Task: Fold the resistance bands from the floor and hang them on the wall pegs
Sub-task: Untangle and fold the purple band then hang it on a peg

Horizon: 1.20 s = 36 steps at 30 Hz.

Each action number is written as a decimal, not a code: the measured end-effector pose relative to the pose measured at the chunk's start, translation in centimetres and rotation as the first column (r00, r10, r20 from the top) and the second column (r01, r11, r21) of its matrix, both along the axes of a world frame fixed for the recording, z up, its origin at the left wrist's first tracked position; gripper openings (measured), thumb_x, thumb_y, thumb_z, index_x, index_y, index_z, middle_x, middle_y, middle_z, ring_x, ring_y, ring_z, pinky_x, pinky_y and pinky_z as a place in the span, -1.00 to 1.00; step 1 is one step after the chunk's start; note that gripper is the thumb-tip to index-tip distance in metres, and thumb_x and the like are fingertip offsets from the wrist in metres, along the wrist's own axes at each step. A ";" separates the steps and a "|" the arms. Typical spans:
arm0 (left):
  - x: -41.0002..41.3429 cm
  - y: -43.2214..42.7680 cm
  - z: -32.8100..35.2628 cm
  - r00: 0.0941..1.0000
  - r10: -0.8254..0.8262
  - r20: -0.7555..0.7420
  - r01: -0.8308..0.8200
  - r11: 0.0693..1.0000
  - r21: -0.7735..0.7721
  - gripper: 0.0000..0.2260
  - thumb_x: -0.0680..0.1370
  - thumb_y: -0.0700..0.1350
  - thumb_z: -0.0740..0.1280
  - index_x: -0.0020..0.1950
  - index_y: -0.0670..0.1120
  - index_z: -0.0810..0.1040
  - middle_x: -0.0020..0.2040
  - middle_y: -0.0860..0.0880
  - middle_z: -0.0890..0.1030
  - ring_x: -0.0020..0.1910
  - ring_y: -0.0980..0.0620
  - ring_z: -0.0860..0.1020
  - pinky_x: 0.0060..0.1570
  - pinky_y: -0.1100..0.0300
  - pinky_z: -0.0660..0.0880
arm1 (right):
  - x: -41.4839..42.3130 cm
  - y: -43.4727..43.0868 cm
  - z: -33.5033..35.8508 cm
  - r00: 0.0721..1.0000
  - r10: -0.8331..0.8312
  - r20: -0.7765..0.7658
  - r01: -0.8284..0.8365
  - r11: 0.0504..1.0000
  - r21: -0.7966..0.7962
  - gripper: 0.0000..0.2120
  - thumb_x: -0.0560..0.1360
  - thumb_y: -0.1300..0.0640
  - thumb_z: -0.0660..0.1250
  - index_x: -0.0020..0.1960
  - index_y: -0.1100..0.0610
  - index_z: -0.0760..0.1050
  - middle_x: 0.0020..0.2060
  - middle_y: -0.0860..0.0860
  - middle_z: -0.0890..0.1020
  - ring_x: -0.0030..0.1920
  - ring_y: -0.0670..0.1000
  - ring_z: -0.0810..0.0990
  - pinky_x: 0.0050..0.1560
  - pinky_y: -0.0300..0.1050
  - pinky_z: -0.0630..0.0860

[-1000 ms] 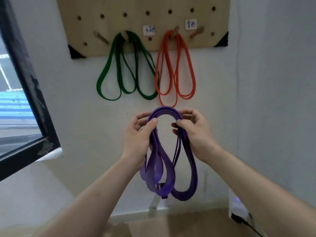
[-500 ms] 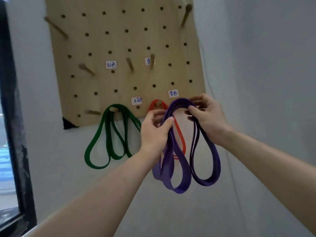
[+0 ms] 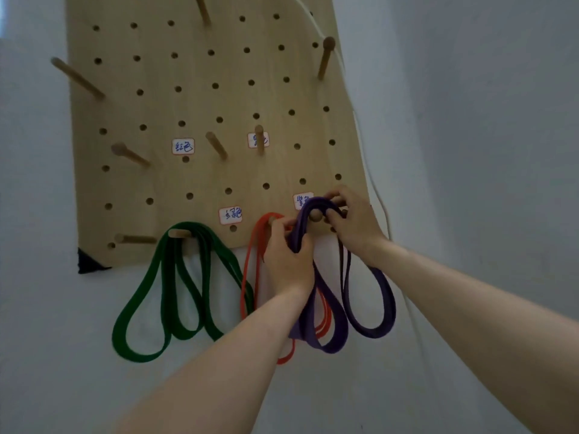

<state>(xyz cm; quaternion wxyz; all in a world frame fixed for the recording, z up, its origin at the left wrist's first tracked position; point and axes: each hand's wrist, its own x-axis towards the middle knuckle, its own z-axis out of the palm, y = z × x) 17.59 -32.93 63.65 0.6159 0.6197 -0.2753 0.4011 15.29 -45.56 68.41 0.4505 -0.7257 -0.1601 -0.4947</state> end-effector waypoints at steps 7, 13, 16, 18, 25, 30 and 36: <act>1.5 0.6 -1.8 0.860 0.418 0.292 -0.481 0.856 0.192 -0.61 0.54 -0.16 0.41 0.36 0.00 0.52 0.22 0.00 0.58 0.21 -0.01 0.51 0.18 0.10 0.50 | 1.1 -1.0 -4.2 0.968 -0.198 0.156 0.229 0.948 -0.222 -0.49 0.57 0.27 0.31 0.44 -0.09 0.34 0.21 -0.10 0.59 0.19 -0.01 0.52 0.23 -0.08 0.46; 1.9 1.4 -1.9 0.796 0.399 0.456 -0.561 0.770 0.305 -0.33 0.51 -0.19 0.45 0.57 0.06 0.30 0.13 -0.07 0.53 -0.02 -0.01 0.51 -0.21 0.15 0.54 | 1.3 -1.2 -5.8 0.965 -0.186 0.183 0.234 0.928 -0.289 -0.30 0.50 0.29 0.43 0.54 -0.02 0.26 0.32 -0.04 0.47 0.17 -0.11 0.45 0.21 -0.13 0.52; 2.1 1.3 -1.7 0.793 0.392 0.466 -0.571 0.745 0.344 -0.31 0.50 -0.23 0.47 0.58 0.03 0.30 0.13 -0.08 0.52 -0.03 -0.04 0.54 -0.24 0.18 0.46 | 1.6 -1.4 -5.2 0.962 -0.202 0.186 0.251 0.922 -0.294 -0.32 0.49 0.27 0.45 0.53 0.01 0.30 0.30 -0.03 0.50 0.14 -0.10 0.47 0.22 -0.07 0.56; 2.4 1.2 -1.4 0.814 0.389 0.431 -0.552 0.748 0.369 -0.31 0.51 -0.24 0.45 0.59 0.02 0.29 0.16 -0.08 0.52 0.00 -0.04 0.55 -0.20 0.21 0.41 | 1.8 -1.7 -4.6 0.973 -0.181 0.143 0.217 0.928 -0.303 -0.32 0.49 0.28 0.45 0.53 -0.01 0.32 0.29 -0.04 0.51 0.12 -0.12 0.46 0.23 -0.08 0.55; 4.1 1.4 0.9 0.909 0.340 0.240 -0.415 0.769 0.486 -0.32 0.52 -0.23 0.44 0.59 0.06 0.28 0.34 -0.10 0.52 0.32 -0.12 0.51 0.26 -0.03 0.51 | 3.7 -2.9 -2.9 0.980 -0.196 -0.040 0.166 0.910 -0.379 -0.29 0.49 0.32 0.42 0.53 -0.11 0.30 0.37 -0.06 0.53 0.34 0.03 0.50 0.36 0.08 0.48; 3.8 2.1 0.8 0.941 0.271 0.201 -0.338 0.733 0.590 -0.23 0.51 -0.10 0.47 0.63 0.11 0.16 0.36 -0.08 0.50 0.32 -0.09 0.48 0.28 0.00 0.46 | 3.1 -2.6 -2.5 0.958 -0.209 -0.196 0.111 0.900 -0.422 -0.22 0.46 0.23 0.46 0.56 -0.13 0.21 0.43 -0.04 0.46 0.41 0.08 0.45 0.40 0.11 0.44; 0.8 5.4 -2.1 0.972 0.189 0.140 -0.235 0.767 0.597 -0.30 0.49 0.01 0.49 0.58 0.09 0.28 0.41 0.04 0.47 0.36 0.05 0.44 0.27 0.19 0.39 | -1.4 -1.3 -5.6 0.917 -0.332 -0.223 0.214 0.878 -0.428 -0.27 0.51 0.14 0.45 0.58 -0.05 0.19 0.47 0.02 0.35 0.42 0.10 0.40 0.35 -0.02 0.43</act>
